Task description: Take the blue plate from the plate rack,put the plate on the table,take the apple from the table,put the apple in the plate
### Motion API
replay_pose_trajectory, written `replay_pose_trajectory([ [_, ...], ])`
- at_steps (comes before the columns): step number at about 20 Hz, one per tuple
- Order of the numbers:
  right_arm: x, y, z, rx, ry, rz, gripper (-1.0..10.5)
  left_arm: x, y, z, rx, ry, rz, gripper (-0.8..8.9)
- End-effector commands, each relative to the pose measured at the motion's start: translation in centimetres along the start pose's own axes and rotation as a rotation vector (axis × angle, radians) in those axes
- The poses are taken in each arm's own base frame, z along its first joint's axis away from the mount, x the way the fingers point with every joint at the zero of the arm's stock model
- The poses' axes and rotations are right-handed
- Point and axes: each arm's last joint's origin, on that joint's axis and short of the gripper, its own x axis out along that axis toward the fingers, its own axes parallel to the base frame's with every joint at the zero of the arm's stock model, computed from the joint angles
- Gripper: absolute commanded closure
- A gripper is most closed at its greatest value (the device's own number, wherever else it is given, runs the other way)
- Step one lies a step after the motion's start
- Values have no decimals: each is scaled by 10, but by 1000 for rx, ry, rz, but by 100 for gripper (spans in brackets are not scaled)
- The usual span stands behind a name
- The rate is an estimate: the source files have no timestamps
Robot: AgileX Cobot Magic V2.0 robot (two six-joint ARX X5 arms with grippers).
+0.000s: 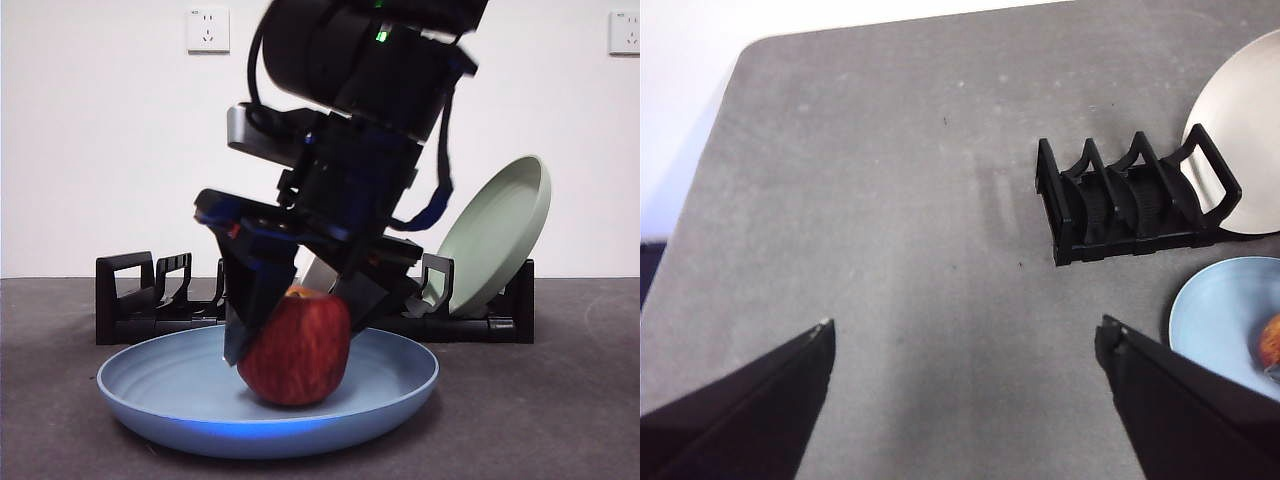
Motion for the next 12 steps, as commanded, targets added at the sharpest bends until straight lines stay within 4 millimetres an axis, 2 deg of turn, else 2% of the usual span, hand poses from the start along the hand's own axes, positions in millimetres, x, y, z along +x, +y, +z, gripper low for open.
replay_pose_trajectory([
  [1, 10, 0, -4, -18, 37, -10, 921, -2, 8, -14, -37, 22, 13, 378],
  [4, 11, 0, -4, -17, 39, -9, 661, -5, 12, -17, -50, 7, 6, 378],
  [6, 11, -1, -4, -15, 40, -10, 560, -5, 12, -17, -50, 7, 7, 378],
  [9, 11, -1, -4, -14, 39, -9, 495, -5, 12, -17, -49, 7, 6, 378],
  [12, 9, 0, 0, -15, 28, -8, 496, -5, 12, -17, -50, 7, 6, 378],
])
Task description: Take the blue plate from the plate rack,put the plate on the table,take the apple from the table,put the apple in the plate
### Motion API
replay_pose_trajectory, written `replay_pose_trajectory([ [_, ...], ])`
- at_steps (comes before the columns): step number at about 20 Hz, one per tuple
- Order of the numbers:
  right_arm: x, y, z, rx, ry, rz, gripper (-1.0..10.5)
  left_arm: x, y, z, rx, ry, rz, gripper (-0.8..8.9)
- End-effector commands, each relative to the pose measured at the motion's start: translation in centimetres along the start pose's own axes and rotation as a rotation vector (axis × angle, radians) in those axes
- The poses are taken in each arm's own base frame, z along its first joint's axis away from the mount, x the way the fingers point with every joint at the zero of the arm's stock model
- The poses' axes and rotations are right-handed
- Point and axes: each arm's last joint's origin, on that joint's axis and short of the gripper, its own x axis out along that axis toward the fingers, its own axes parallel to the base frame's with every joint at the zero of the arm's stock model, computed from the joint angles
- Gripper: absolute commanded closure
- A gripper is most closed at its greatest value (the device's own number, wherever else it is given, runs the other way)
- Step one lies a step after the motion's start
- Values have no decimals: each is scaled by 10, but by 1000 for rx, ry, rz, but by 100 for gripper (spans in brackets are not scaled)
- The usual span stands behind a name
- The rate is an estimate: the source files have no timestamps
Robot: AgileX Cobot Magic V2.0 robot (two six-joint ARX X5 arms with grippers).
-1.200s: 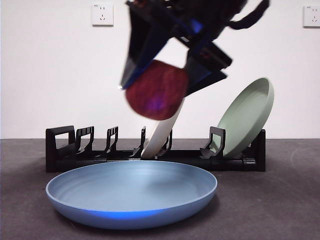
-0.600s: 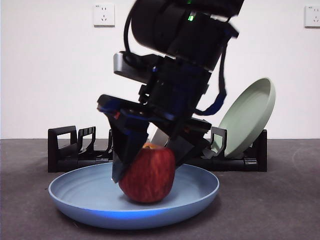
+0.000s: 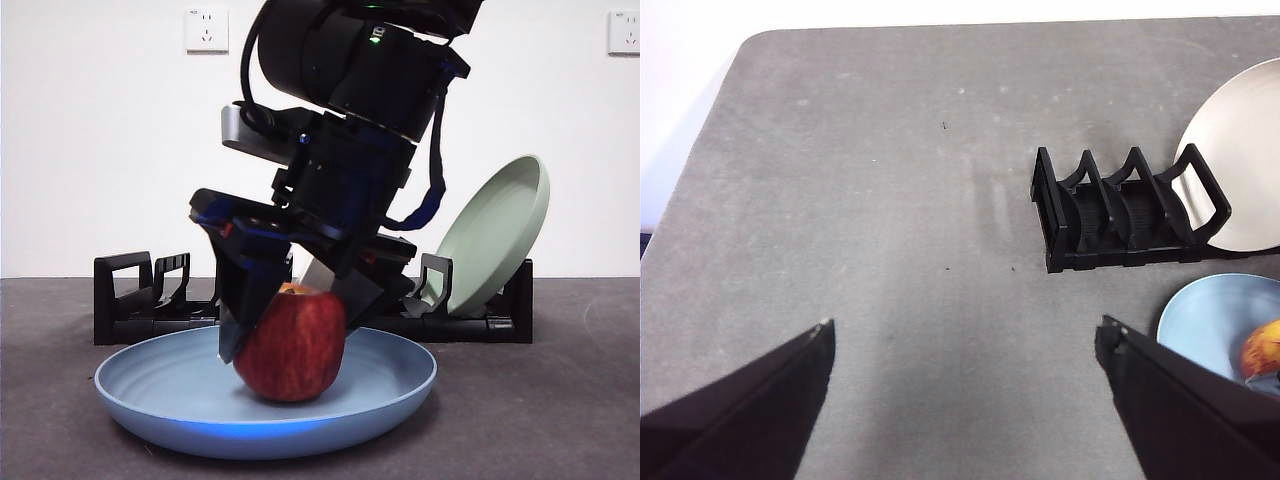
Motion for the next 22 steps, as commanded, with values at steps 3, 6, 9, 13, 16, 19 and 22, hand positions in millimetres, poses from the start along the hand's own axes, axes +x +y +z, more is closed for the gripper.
replay_pose_trajectory([
  [3, -2, 1, 6, 1, 9, -5, 496, 1, 2, -5, 18, 37, 23, 378],
  [6, -22, 4, 17, -1, -25, -1, 501, 1, 1, -4, 13, 30, 19, 378],
  [9, -50, 7, 26, -6, -82, 5, 501, 1, -1, 0, -4, -6, -1, 378],
  [13, -98, 10, 28, -12, -188, 15, 506, 1, -7, 11, 38, -92, -55, 378],
  [16, -137, 10, 22, -14, -259, 17, 507, 3, -15, 20, 76, -147, -100, 379],
  [19, -174, 8, 9, -16, -312, 13, 510, 8, -27, 29, 139, -173, -190, 379],
  [22, -225, 1, -17, 9, -388, -5, 616, 20, -50, 41, 262, -175, -305, 383],
])
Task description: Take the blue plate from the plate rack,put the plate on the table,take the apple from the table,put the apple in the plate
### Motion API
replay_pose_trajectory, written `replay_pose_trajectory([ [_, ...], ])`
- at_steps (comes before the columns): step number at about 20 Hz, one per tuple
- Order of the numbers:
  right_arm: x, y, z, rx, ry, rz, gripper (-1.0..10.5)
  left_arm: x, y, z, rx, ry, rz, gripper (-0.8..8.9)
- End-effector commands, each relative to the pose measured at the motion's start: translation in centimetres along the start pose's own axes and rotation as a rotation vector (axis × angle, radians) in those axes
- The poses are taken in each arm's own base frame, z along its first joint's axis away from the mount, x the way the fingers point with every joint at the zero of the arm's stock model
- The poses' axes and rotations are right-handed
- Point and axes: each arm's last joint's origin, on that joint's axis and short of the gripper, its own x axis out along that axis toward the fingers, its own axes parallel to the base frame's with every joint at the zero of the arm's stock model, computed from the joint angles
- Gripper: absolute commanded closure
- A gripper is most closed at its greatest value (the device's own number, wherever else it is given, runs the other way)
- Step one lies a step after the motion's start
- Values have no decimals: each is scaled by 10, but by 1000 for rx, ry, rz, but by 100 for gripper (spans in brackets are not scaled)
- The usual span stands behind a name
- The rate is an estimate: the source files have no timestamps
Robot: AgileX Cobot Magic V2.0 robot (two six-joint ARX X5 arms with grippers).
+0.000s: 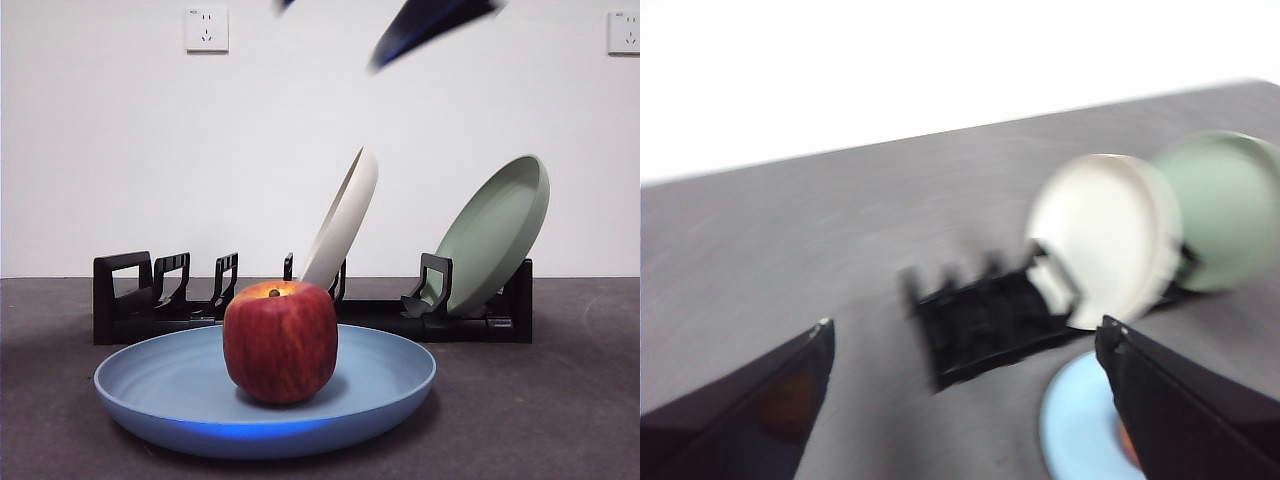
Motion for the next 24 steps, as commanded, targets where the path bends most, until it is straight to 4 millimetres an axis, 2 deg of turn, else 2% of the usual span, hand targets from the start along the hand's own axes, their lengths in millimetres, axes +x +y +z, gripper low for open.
replay_pose_trajectory([
  [1, -38, -5, -7, 6, -58, -25, 714, 19, -14, 6, 147, 24, -74, 420],
  [2, -51, -7, -11, 3, -78, -34, 794, 27, -18, 7, 173, 42, -87, 495],
  [4, -76, -11, -20, 4, -114, -125, 957, 43, -27, 8, 217, 89, -88, 707],
  [5, -86, -13, -25, 10, -125, -183, 961, 52, -32, 8, 234, 118, -86, 826],
  [8, -108, -14, -35, 15, -171, -256, 959, 71, -42, 8, 251, 158, -92, 822],
  [12, -128, -12, -53, 12, -262, -249, 959, 79, -49, 4, 220, 120, -211, 822],
  [16, -120, -15, -89, 35, -316, -240, 959, 88, -50, -20, 213, 117, -213, 822],
  [20, -89, -21, -124, 92, -373, -223, 959, 93, -44, -65, 166, 85, -208, 822],
  [24, -63, -26, -143, 130, -375, -210, 959, 89, -37, -93, 119, 51, -211, 822],
])
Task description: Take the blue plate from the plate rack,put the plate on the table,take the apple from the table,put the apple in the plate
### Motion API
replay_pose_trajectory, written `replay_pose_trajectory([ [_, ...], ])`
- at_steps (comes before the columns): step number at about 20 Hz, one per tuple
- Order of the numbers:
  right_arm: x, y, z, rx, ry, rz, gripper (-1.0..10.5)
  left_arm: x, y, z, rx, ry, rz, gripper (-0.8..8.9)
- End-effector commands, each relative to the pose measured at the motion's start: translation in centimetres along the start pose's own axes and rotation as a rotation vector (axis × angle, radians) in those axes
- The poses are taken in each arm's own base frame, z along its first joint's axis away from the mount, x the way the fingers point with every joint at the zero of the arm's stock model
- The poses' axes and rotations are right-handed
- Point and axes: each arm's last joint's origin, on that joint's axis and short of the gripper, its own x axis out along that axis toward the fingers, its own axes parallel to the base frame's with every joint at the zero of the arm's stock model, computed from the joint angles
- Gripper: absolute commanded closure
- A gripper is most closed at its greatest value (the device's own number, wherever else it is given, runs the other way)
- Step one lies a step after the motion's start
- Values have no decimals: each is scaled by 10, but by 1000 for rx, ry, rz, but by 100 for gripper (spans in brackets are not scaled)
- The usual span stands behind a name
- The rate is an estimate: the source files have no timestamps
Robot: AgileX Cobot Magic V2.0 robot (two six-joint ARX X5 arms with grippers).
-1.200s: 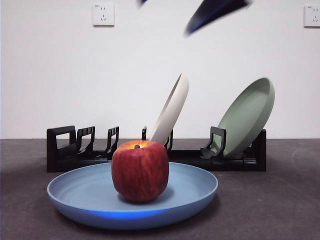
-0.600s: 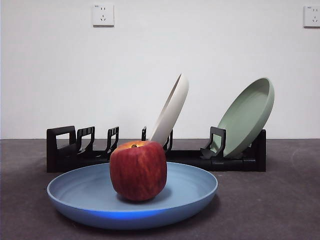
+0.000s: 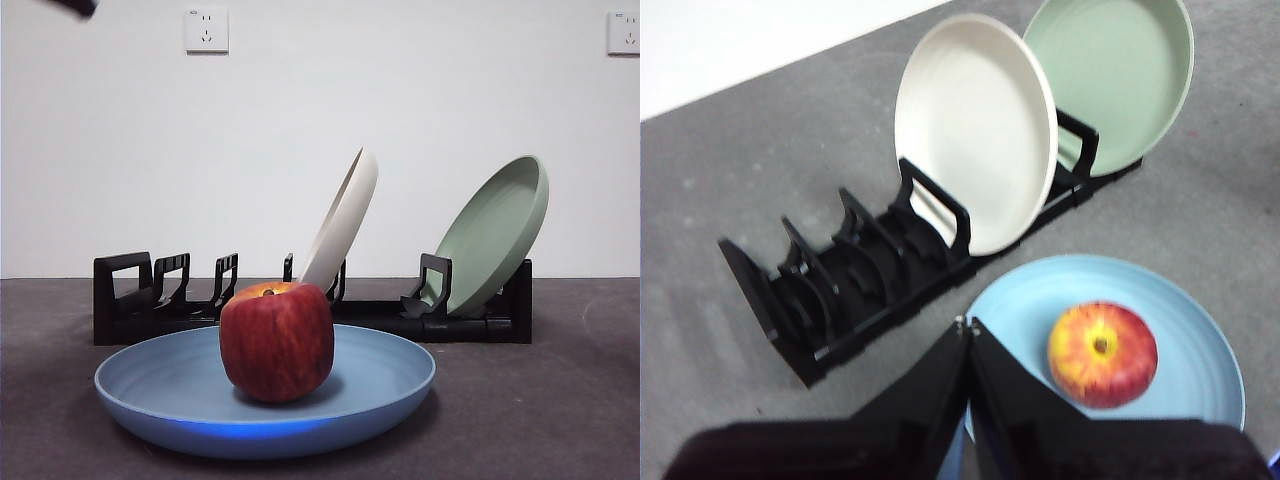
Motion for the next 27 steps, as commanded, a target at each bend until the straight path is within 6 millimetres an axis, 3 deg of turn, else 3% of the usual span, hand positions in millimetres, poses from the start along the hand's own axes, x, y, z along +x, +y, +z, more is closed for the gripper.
replay_pose_trajectory([
  [1, 14, 0, -21, 44, 14, 20, 959, -3, 2, -19, -55, -33, 3, 822],
  [6, 28, -1, -40, 42, 34, 46, 959, -13, 5, -35, -81, -99, -3, 822],
  [22, 33, -1, -43, 45, 74, 34, 958, -14, 5, -38, -64, -74, -2, 816],
  [24, 33, -1, -43, 45, 74, 35, 958, -22, 12, -38, -19, -113, 62, 816],
  [27, 33, -1, -43, 45, 73, 35, 958, -29, 26, -48, -85, -190, 128, 816],
])
